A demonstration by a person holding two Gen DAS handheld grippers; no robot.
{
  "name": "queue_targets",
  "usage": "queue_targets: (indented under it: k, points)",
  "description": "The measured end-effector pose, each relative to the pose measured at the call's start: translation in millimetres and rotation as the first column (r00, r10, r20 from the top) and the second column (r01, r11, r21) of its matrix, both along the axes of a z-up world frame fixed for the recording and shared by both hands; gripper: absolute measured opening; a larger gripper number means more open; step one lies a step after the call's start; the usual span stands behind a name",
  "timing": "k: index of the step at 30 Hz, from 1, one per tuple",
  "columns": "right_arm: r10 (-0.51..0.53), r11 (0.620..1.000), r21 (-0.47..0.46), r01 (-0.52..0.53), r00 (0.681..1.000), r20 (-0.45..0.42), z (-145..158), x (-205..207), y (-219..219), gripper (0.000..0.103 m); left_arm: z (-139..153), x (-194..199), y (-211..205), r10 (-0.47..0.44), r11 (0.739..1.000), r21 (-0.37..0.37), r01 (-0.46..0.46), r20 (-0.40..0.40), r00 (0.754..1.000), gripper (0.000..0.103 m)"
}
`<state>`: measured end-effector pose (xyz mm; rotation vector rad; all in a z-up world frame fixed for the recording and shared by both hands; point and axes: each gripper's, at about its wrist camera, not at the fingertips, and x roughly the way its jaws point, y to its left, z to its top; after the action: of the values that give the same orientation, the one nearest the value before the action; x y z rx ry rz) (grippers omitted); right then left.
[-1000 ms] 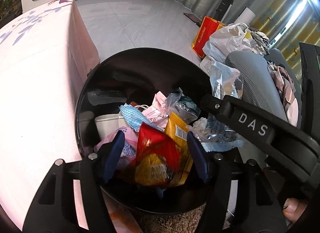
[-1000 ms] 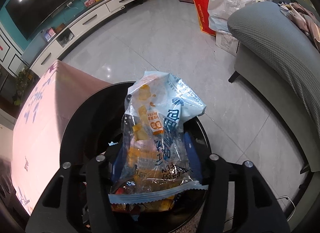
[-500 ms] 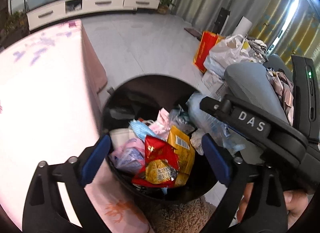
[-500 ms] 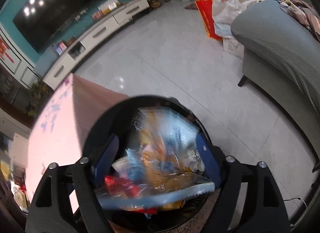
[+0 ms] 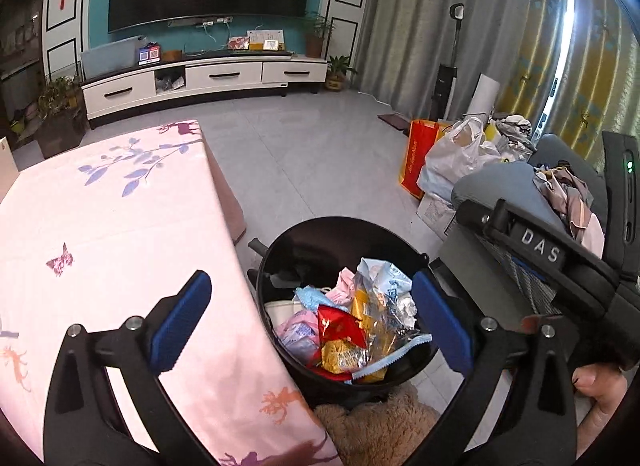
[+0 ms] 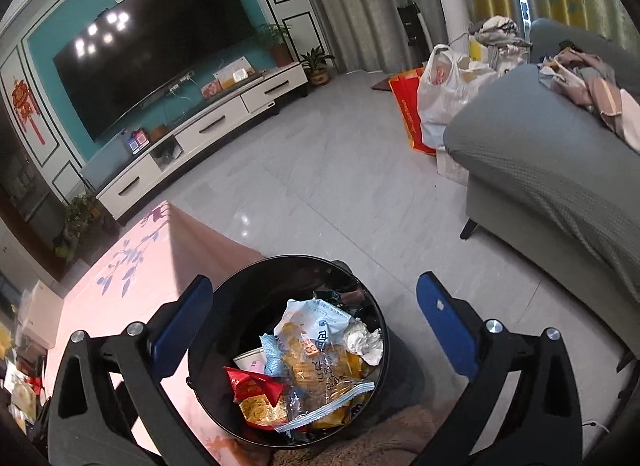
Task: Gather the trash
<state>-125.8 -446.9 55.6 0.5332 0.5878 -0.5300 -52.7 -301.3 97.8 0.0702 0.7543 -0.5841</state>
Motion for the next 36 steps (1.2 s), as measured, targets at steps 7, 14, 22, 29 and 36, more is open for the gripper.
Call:
queue_targets:
  k: [7,14,22,29,36]
  points:
    - [-0.014,1.0,-0.022,0.013,1.0,-0.02,-1,-3,3,0.1,-4,-4,3,0.004,1.0,0.002,-0.004,-0.037,0.999,0.1]
    - [-0.027,0.999,-0.017,0.027,0.999,-0.032,-2,-4,0,0.1,-7,-5,2,-0.012,1.0,0.003,0.012,-0.049,0.999,0.1]
    - [-0.033,0.999,-0.019,0.032,0.998,-0.046,-5,-3,-1,0.1,-11,-9,-5,-0.034,0.999,0.013,0.035,-0.054,0.998,0.1]
    - [-0.034,0.999,-0.02,0.033,0.998,-0.049,-5,-3,-1,0.1,-13,-12,-9,-0.06,0.998,0.012,0.061,-0.055,0.997,0.1]
    - [-0.031,0.999,-0.023,0.029,0.998,-0.055,-6,-3,-2,0.1,-16,-16,-12,-0.083,0.996,0.018,0.084,-0.057,0.995,0.1]
